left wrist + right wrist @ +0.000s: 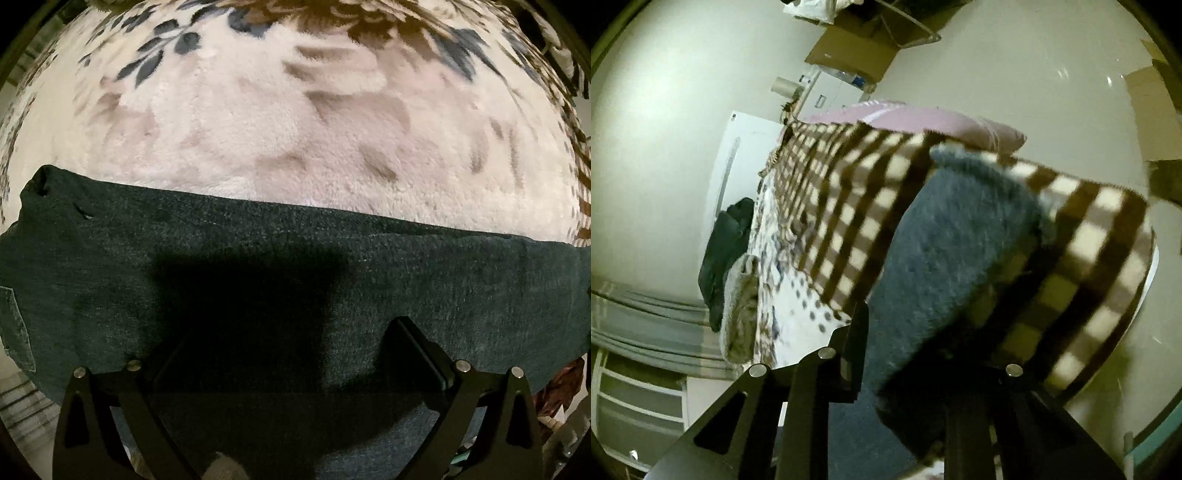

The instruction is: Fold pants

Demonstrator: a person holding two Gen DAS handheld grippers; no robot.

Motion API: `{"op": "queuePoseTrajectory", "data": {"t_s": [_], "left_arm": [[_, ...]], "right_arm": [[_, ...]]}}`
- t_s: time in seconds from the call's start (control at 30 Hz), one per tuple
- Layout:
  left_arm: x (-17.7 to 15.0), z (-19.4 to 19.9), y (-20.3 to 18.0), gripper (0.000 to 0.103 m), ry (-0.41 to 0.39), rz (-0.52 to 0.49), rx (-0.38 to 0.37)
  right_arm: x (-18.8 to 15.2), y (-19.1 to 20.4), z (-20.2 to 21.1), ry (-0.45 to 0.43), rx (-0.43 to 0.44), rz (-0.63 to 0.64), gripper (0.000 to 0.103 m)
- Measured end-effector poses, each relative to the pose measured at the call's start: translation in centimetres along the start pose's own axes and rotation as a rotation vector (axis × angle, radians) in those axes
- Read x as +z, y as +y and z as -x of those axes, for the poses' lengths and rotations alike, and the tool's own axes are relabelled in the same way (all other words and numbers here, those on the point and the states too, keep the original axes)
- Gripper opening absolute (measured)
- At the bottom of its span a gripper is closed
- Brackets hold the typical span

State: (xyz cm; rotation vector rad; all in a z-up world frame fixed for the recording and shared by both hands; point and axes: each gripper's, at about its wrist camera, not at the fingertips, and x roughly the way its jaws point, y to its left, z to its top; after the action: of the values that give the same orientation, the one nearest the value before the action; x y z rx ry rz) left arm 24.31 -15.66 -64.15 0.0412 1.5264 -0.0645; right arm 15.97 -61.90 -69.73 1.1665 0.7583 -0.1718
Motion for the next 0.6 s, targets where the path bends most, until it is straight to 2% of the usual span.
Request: {"op": "queuePoseTrajectory", "data": {"t_s": [0.1, 0.17, 0.23, 0.27, 0.3, 0.33, 0.43, 0.5, 0.6], "left_arm": [[0.2, 0.1, -0.1, 0.103, 0.0, 0.011, -0.003], [1.2, 0.0, -1.0, 0.103, -0.006, 0.016, -0.005], [1.1, -0.2, -0.8, 0.103, -0.028, 0.015, -0.007], [1.1, -0.5, -1.0, 0.103, -0.043, 0.015, -0.007], [0.9, -0.6, -0.8, 0.103, -0.051, 0.014, -0.009], [0.5, -0.3, -0.8, 0.103, -0.049, 0.009, -0.01], [0.2, 0.2, -1.0, 0.103, -0.034, -0.014, 0.006], [0.2, 1.2, -1.5, 0.103, -0.061, -0.043, 0.043], [0.0, 3.3, -1.8, 0.103, -0.119, -0.072, 0.046]], "right_arm": [[0.5, -2.0, -1.8, 0.011, -0.027, -0.103, 0.022], [0.9, -3.0, -2.2, -0.013, 0.04, -0.168, 0.021], [1.4, -3.2, -2.4, -0.036, 0.056, -0.19, 0.021], [1.5, -2.9, -2.5, -0.046, 0.041, -0.183, 0.017], [1.6, -2.3, -2.6, -0.054, 0.019, -0.164, 0.01], [1.6, -1.6, -2.6, -0.054, -0.005, -0.144, 0.007], [1.3, 1.2, -2.0, -0.069, -0.058, -0.082, 0.007], [0.6, 3.9, -1.0, -0.079, -0.077, -0.041, 0.007], [-0.5, 7.2, 0.6, -0.087, -0.099, 0.012, 0.007]]}}
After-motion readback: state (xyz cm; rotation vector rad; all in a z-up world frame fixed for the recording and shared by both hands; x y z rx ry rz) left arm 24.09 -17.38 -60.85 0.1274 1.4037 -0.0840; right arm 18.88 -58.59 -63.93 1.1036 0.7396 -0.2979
